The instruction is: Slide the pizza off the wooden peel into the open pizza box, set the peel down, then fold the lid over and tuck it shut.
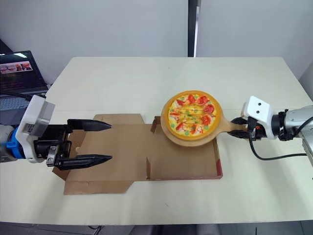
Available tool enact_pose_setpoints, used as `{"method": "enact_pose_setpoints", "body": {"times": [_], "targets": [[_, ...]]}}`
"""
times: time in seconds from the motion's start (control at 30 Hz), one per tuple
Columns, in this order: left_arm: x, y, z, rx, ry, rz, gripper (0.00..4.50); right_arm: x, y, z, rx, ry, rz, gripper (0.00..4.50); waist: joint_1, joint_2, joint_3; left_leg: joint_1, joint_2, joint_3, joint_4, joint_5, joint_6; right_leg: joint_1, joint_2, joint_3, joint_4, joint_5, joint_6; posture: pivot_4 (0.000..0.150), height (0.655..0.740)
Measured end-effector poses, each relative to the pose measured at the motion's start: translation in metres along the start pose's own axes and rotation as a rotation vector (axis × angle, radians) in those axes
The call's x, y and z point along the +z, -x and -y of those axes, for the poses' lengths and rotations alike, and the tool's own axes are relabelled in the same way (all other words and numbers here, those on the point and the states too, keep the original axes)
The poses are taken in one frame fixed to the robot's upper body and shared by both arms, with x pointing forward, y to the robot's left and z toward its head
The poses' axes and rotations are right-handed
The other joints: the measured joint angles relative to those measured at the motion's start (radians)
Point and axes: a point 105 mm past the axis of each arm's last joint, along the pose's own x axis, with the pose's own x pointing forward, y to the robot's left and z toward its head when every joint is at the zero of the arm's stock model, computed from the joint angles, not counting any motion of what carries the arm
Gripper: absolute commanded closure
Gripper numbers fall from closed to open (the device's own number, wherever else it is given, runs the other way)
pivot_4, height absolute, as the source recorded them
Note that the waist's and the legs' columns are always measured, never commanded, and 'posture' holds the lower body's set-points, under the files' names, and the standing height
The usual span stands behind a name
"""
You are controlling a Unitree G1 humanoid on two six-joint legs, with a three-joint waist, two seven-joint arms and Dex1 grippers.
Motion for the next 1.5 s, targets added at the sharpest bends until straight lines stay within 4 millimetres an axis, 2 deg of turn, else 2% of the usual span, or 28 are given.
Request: {"method": "enact_pose_setpoints", "body": {"times": [0.17, 0.67, 1.1, 1.5], "targets": [[-0.002, 0.001, 0.001, -0.003, -0.002, 0.001, 0.00, -0.002, -0.003, 0.000, 0.008, 0.064, -0.030, 2.92, 0.000, 0.000, 0.000, -0.001, 0.000, 0.001, 0.000, 0.000, 0.000, -0.002, 0.000, 0.001, 0.000, 0.001, -0.001, 0.150, 0.7400], [-0.002, -0.003, 0.002, -0.034, -0.029, 0.008, 0.00, 0.007, 0.005, 0.016, -0.020, 0.205, -0.068, 2.92, -0.001, 0.000, 0.000, -0.002, 0.000, 0.002, 0.000, 0.000, 0.000, -0.003, 0.000, 0.001, 0.000, 0.001, -0.001, 0.150, 0.7400], [0.003, -0.013, -0.002, -0.052, -0.044, 0.015, 0.00, -0.002, 0.008, 0.024, -0.049, 0.238, -0.107, 2.92, -0.002, 0.000, 0.000, -0.003, 0.000, 0.003, 0.001, 0.000, 0.000, -0.006, 0.000, 0.002, 0.002, 0.002, -0.002, 0.150, 0.7400], [0.005, -0.017, -0.006, -0.053, -0.042, 0.021, 0.00, 0.004, 0.011, 0.029, -0.070, 0.277, -0.102, 2.92, -0.003, 0.000, 0.000, -0.005, 0.000, 0.004, 0.001, 0.000, 0.000, -0.008, 0.000, 0.002, 0.002, 0.002, -0.002, 0.150, 0.7400]]}}
